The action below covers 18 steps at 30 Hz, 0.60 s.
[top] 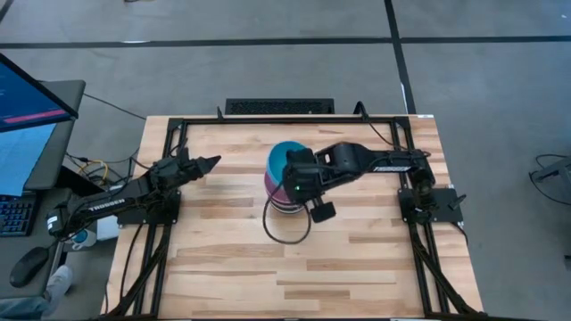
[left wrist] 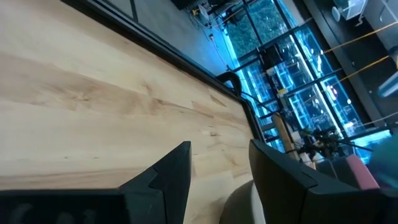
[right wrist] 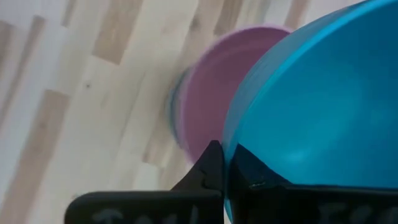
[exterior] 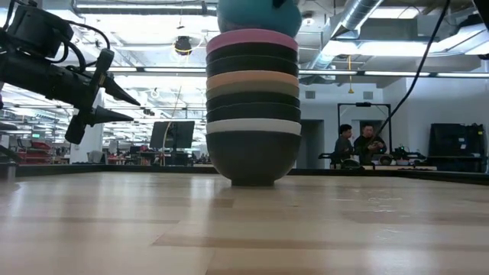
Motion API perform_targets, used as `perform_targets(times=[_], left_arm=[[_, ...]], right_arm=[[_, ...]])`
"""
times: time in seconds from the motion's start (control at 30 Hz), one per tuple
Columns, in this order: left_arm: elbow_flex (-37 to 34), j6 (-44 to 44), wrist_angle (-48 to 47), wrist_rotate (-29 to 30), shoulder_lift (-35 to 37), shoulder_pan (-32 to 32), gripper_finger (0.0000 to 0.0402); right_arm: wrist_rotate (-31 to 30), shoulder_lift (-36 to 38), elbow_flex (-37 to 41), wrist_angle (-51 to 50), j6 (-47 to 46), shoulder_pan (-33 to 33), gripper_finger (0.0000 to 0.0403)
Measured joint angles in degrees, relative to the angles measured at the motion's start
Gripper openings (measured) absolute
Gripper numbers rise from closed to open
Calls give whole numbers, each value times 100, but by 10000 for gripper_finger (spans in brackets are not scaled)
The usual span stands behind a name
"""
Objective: Nest bowls inside each other
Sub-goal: Stack the blue bowl on top of the pink bowl
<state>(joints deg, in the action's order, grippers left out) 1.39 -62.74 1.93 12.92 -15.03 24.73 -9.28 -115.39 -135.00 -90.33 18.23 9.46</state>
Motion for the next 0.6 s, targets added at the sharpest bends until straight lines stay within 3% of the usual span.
perform_targets(times=[0.27, 0.6], left_arm=[[0, -4, -33, -131, 0, 0, 153], [2, -187, -92, -219, 0, 0, 153]], right_arm=[[99, 0, 0, 31, 620, -250, 13], [555, -2, 0, 31, -339, -175, 18]])
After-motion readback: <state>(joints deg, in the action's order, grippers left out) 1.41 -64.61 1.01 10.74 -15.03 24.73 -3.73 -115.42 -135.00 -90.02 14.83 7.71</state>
